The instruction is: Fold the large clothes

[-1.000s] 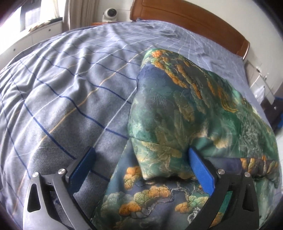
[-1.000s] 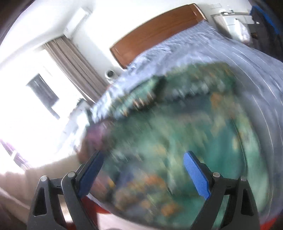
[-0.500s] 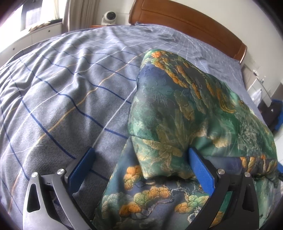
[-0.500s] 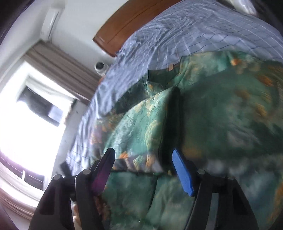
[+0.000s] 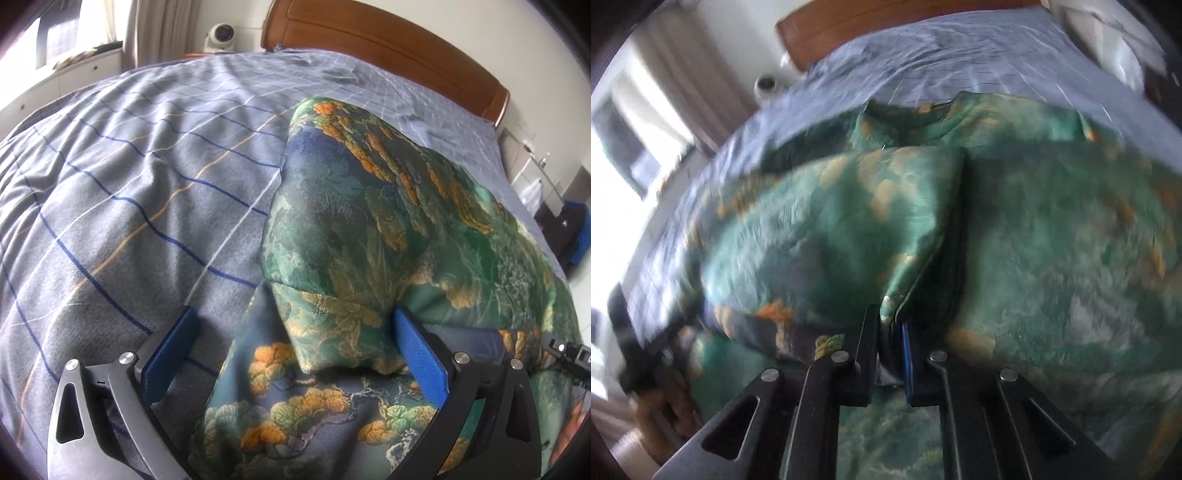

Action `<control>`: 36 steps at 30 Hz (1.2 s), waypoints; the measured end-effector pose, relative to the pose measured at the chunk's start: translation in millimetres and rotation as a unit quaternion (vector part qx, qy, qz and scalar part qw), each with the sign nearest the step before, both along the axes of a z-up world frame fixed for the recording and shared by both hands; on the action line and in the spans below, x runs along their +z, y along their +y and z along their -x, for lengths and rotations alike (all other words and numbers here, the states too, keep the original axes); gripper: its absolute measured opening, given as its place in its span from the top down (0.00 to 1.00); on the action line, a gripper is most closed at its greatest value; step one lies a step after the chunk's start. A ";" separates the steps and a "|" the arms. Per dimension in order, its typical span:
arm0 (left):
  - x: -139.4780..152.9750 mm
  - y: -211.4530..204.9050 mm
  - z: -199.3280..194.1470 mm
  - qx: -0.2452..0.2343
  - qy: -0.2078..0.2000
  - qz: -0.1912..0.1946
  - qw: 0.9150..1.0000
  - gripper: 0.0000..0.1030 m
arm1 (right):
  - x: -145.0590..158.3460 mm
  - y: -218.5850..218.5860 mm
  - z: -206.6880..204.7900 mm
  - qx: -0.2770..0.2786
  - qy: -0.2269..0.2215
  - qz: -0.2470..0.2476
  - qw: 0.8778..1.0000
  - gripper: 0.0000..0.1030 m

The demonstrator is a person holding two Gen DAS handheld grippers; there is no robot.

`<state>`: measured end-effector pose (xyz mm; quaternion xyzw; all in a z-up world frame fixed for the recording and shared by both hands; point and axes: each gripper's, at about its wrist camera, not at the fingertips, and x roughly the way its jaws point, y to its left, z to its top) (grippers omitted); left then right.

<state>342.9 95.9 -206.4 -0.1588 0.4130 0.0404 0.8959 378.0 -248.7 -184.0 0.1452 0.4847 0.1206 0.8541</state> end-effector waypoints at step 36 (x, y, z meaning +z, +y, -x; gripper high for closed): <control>15.4 -94.3 216.4 -0.201 0.017 -0.163 0.966 0.01 | 15.1 -18.2 297.3 0.023 -0.116 0.078 0.990 0.28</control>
